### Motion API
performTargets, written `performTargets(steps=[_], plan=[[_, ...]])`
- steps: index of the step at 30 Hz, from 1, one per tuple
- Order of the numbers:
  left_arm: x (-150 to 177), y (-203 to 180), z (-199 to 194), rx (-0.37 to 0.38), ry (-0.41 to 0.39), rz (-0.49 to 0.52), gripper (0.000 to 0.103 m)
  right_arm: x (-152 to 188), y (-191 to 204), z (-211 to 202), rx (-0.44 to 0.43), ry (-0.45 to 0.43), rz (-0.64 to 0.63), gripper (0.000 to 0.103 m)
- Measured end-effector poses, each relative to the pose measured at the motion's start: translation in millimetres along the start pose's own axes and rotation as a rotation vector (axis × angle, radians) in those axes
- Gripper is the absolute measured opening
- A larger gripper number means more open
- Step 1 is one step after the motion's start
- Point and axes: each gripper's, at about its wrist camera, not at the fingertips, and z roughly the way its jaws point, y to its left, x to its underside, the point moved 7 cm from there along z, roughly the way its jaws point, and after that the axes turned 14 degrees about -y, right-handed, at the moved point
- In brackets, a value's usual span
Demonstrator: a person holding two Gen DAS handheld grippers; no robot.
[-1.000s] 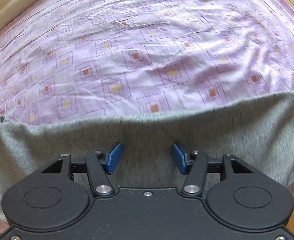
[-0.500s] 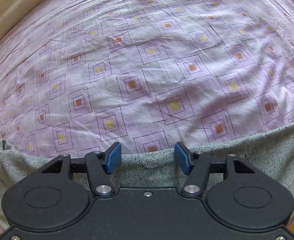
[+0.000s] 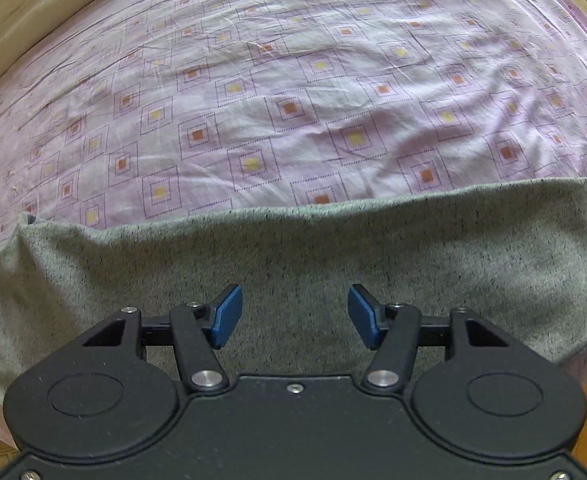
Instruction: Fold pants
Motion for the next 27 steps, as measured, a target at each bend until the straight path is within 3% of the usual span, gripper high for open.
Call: performTargets(steps=[5,13,19,23,25,27], plan=[[20.4,3.0,-6.1,-0.002,0.030,-0.017,0.063,6.6,-12.0,12.0,-0.008,0.030,0.060,0.059],[35.0,5.1,-11.5,-0.015,0.052,-0.037,0.063,-12.0,7.4,52.6,-0.059,0.010,0.084,0.061],[36.4,2.9,-10.4,-0.006,0.055,-0.046,0.063,-6.7,17.0,54.0,-0.005,0.020,-0.026,0.060],[34.8,-2.8,-4.2,0.003,0.053,-0.042,0.063,-6.6,23.8,61.7,-0.028,0.074,-0.005,0.085],[30.2,-6.8,0.5,0.007,0.042,-0.030,0.063,-10.5,26.0,66.4,-0.029,0.127,-0.004,0.079],[21.1,-9.6,7.2,0.007,0.029,-0.024,0.063,-15.0,24.7,65.8,0.004,0.137,-0.023,0.050]])
